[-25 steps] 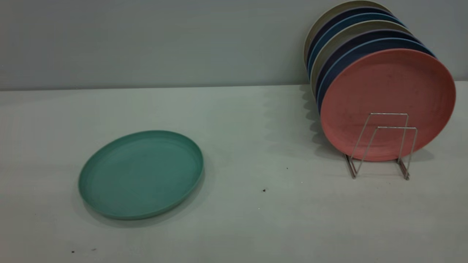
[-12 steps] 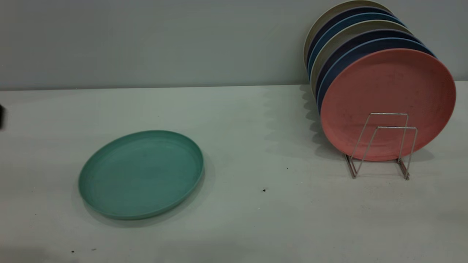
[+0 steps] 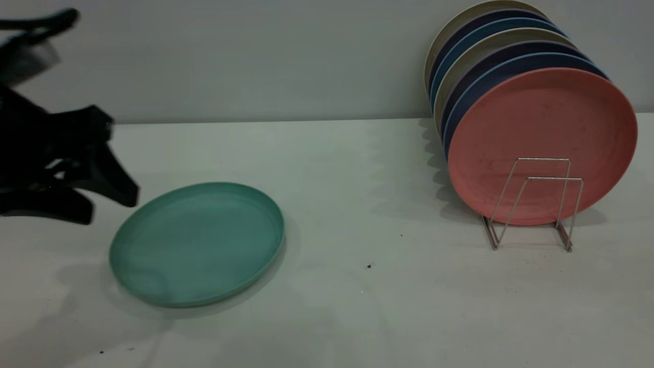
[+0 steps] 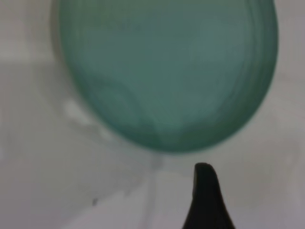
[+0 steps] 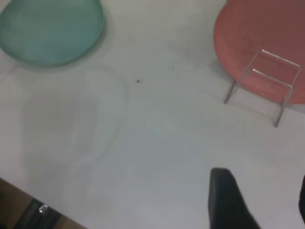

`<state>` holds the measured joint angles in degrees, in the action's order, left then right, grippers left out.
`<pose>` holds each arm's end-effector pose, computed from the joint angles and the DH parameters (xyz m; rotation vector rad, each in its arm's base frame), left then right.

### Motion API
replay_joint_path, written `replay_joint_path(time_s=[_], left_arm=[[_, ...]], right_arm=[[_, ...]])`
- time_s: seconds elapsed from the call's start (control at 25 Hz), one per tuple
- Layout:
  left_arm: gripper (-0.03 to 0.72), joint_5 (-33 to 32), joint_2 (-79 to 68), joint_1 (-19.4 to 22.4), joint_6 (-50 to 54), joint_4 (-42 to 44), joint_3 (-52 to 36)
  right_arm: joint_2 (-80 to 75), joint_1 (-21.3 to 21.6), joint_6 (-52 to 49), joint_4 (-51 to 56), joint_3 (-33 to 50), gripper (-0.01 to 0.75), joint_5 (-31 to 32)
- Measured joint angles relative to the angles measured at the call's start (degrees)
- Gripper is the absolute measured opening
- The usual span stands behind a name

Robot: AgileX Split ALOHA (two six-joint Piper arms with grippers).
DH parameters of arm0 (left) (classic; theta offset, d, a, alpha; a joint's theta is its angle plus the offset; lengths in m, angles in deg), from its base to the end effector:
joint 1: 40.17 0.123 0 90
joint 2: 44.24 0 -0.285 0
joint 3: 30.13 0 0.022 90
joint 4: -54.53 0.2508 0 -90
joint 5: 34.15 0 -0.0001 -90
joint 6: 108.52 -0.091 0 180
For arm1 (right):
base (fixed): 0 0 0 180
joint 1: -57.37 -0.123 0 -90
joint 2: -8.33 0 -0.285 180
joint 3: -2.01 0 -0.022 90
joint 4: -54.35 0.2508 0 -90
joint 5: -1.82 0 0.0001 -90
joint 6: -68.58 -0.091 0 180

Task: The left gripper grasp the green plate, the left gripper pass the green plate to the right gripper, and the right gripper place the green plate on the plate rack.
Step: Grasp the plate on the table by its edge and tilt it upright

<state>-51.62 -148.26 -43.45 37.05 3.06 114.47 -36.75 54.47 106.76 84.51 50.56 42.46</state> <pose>0.2907 -0.0381 0.1463 -0.2038 2.6348 -0.4249 0.1144 0.0356 0.2753 -0.5081 2.1822 0.2702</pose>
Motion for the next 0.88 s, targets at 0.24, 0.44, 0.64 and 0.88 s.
replay_joint_path(time_s=[0.24,0.44,0.64,0.88], left_arm=[[0.539,-2.90,-10.81,7.50,-5.70,-5.67,5.81],[0.539,-2.96,-15.49,12.62,-9.07,-6.60,6.18],[0.539,-3.01,-20.16,12.88,-14.71,-12.18,6.52],[0.539,-2.32,-25.33,12.88,-24.89,-24.17,6.57]], right_arm=[[-0.35,0.00,0.63,0.39,0.00,0.388,-0.25],[-0.35,0.00,0.79,1.23,0.00,0.383,-0.37],[-0.35,0.00,0.79,1.54,0.00,0.365,-1.12],[-0.35,0.00,0.84,1.69,0.00,0.357,-1.15]])
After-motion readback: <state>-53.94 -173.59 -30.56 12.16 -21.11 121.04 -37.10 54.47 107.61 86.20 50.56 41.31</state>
